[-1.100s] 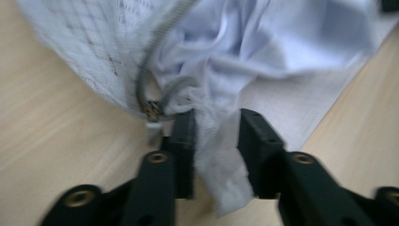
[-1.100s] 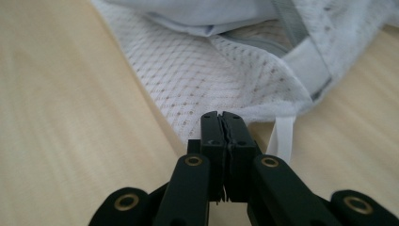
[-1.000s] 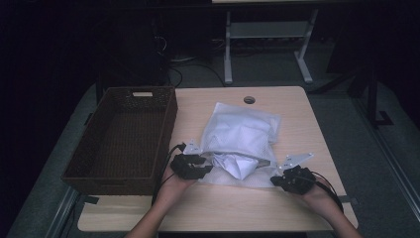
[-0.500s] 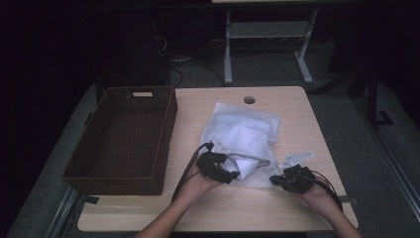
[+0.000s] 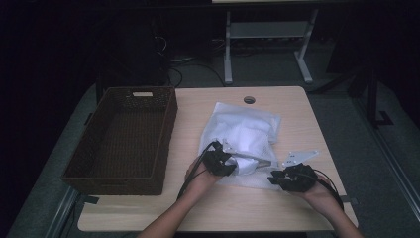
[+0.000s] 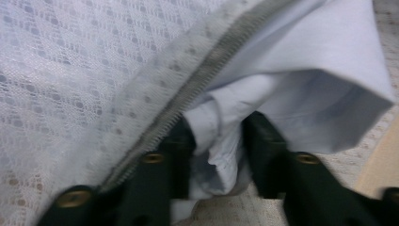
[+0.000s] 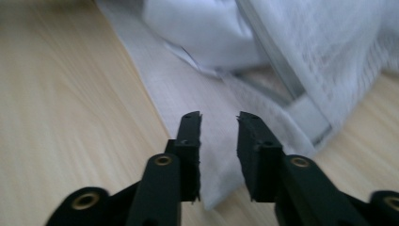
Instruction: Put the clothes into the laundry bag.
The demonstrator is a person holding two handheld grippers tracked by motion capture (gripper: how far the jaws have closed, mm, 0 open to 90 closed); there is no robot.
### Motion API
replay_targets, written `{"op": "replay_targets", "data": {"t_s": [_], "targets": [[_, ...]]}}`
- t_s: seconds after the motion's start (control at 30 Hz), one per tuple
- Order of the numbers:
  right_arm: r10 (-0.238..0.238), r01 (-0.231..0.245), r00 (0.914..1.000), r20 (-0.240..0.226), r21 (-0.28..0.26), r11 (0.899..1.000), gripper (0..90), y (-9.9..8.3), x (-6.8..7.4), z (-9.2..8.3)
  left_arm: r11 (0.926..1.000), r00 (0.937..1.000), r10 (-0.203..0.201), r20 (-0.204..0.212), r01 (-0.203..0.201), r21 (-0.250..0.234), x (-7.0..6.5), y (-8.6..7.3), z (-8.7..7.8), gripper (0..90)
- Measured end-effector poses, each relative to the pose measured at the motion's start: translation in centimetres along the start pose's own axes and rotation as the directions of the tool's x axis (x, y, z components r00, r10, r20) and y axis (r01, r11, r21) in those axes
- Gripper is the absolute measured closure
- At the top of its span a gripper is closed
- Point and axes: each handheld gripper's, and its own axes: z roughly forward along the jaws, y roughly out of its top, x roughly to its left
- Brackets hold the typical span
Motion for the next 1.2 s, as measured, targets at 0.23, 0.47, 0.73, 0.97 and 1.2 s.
{"op": "replay_targets", "data": {"t_s": [0.23, 0.47, 0.73, 0.97, 1.2], "targets": [[-0.093, 0.096, 0.9923, -0.082, 0.033, 0.995, 55.6, 2.1, 2.3, 3.7, 0.9991, 0.998, -0.039, 0.05, 0.039, -0.014, 0.6, 0.2, -0.3, 83.1], [-0.14, 0.144, 0.9886, -0.057, 0.077, 0.987, 55.2, 3.1, 3.1, 6.9, 0.9983, 0.9966, -0.052, 0.064, 0.054, -0.022, 0.8, 0.4, -0.7, 84.1], [-0.102, 0.103, 0.9947, -0.015, 0.065, 0.993, 89.6, 2.9, 2.5, 6.8, 0.997, 0.9956, -0.063, 0.07, 0.066, -0.041, 0.7, 0.9, -1.0, 84.3], [-0.127, 0.13, 0.9909, -0.046, 0.082, 0.988, 90.0, 3.1, 2.7, 6.7, 0.9964, 0.9956, -0.073, 0.059, 0.075, -0.038, 0.6, 1.5, -0.3, 84.4], [-0.134, 0.144, 0.986, -0.099, 0.095, 0.985, 90.0, 3.2, 3.0, 6.6, 0.9955, 0.9951, -0.086, 0.048, 0.088, -0.036, 0.7, 2.4, 0.9, 84.5]]}}
